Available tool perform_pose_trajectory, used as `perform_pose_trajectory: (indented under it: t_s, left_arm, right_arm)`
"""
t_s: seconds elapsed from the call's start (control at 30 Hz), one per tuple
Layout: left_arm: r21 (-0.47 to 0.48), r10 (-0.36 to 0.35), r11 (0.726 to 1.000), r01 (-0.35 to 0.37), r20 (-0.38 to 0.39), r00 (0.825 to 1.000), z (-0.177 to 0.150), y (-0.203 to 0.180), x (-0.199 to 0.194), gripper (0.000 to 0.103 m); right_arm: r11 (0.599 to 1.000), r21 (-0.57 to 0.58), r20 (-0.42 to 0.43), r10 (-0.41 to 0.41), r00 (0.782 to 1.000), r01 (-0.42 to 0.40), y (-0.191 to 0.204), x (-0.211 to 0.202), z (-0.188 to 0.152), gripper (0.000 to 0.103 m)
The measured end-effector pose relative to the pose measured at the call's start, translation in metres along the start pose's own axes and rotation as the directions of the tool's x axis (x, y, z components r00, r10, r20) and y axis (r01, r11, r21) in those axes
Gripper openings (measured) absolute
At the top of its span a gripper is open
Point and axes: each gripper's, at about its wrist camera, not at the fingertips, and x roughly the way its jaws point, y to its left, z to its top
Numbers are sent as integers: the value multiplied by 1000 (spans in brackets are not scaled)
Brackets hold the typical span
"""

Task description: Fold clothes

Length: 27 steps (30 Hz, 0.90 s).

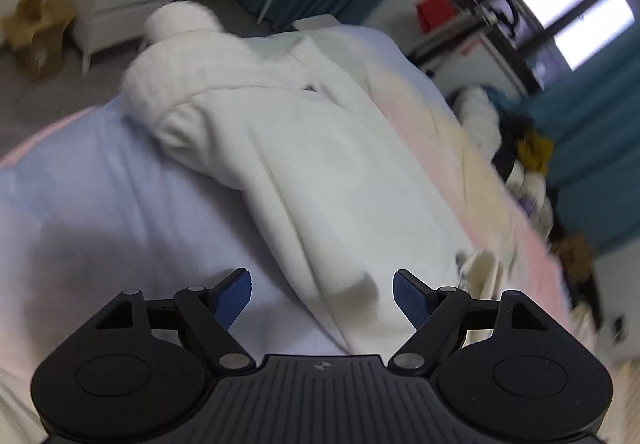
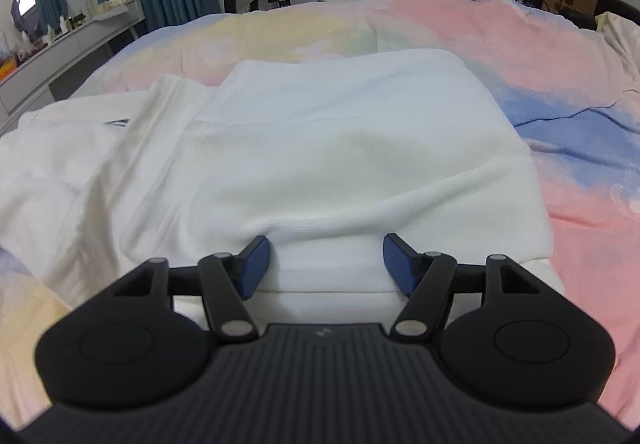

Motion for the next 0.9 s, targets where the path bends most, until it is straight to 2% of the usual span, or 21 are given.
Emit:
perform_pose_trajectory:
  t_s: [0.2, 0.33, 0.43, 0.57, 0.67, 0.73, 0.8, 0.87, 0.9]
  left_arm:
    - [-139, -37, 989, 42, 40, 999, 11, 30, -6, 85]
    - [-229, -109, 966, 118, 53, 993, 15, 50, -3, 85]
    - [-229, -150, 960, 163, 73, 986, 18, 54, 2, 85]
    - [-242, -173, 951, 190, 91, 981, 23, 55, 18, 85]
    - [-257, -131, 953, 157, 116, 985, 28, 60, 29, 82]
    - [-307, -110, 938, 160, 173, 979, 33, 70, 30, 79]
    - [-360, -107, 914, 186, 228, 968, 38, 81, 30, 79]
    - [-391, -141, 891, 232, 248, 959, 43, 89, 33, 79]
    - [-395, -142, 888, 235, 251, 958, 44, 92, 34, 78]
  right_arm:
    - [992, 105, 23, 67, 997, -69, -9, -10, 1, 66]
    - [996, 83, 25, 21, 999, -23, 2, 0, -8, 66]
    - [999, 39, 36, -21, 999, 20, 15, -2, -11, 66]
    - [999, 40, 33, -12, 999, 11, 16, -3, -10, 66]
    - [998, 53, 53, -17, 998, 14, 14, -5, -8, 66]
    - [998, 68, 97, -26, 995, 19, 14, -12, -7, 65]
    - [997, 67, 205, -40, 978, 27, 15, -28, -4, 65]
    - [998, 50, 230, -46, 972, 36, 18, -31, -1, 65]
    - [998, 53, 201, -39, 979, 29, 19, -26, -3, 65]
